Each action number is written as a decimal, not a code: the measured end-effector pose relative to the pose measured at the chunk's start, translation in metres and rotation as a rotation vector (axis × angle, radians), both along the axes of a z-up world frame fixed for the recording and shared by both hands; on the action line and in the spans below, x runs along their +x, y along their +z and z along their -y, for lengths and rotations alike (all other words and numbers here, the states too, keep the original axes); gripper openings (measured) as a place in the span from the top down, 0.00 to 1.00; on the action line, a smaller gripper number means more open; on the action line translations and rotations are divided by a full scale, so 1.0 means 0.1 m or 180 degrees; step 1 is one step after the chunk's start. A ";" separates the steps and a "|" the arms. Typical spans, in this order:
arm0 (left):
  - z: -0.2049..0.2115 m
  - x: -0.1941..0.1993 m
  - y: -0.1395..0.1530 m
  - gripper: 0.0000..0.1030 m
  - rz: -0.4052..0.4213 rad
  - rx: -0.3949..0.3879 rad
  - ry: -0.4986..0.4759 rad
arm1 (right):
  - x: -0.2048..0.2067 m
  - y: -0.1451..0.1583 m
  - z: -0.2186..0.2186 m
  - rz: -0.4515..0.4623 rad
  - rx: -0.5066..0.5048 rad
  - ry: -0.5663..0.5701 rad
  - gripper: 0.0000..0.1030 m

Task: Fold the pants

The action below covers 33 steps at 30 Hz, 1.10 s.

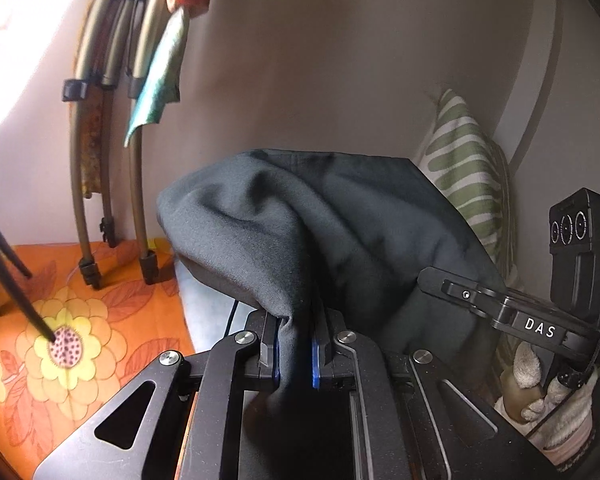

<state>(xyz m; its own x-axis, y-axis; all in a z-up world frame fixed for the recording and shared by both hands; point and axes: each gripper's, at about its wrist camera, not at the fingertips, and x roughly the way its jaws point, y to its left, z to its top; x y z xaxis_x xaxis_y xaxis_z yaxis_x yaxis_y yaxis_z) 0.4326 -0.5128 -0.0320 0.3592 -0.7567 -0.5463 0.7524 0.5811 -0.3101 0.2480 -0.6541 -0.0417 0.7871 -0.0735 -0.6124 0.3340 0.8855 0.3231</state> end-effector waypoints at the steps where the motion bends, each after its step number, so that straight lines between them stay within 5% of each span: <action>1: 0.05 0.04 -0.02 0.92 -0.0007 0.0007 0.0009 | 0.03 -0.02 0.03 -0.0007 0.0008 -0.0010 0.79; 24: 0.63 0.56 -0.66 0.91 -0.0119 0.0356 0.0094 | 0.69 -0.83 0.68 -0.0379 0.0048 0.0029 0.80; 30: 0.55 0.58 -0.73 0.76 -0.0157 0.0517 0.0206 | 0.68 -0.97 0.81 -0.0562 0.0073 -0.0198 0.63; 33: 0.43 0.57 -0.74 0.68 -0.0136 0.0567 0.0263 | 0.61 -0.97 0.87 -0.0567 0.0072 -0.0286 0.63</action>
<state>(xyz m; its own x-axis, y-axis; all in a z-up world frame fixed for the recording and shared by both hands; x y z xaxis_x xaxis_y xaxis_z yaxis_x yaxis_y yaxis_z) 0.4894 -0.5562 -0.1057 0.3897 -0.6156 -0.6850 0.6884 0.6888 -0.2274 0.3089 -0.7415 -0.1391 0.6570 -0.1232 -0.7438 0.4652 0.8426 0.2713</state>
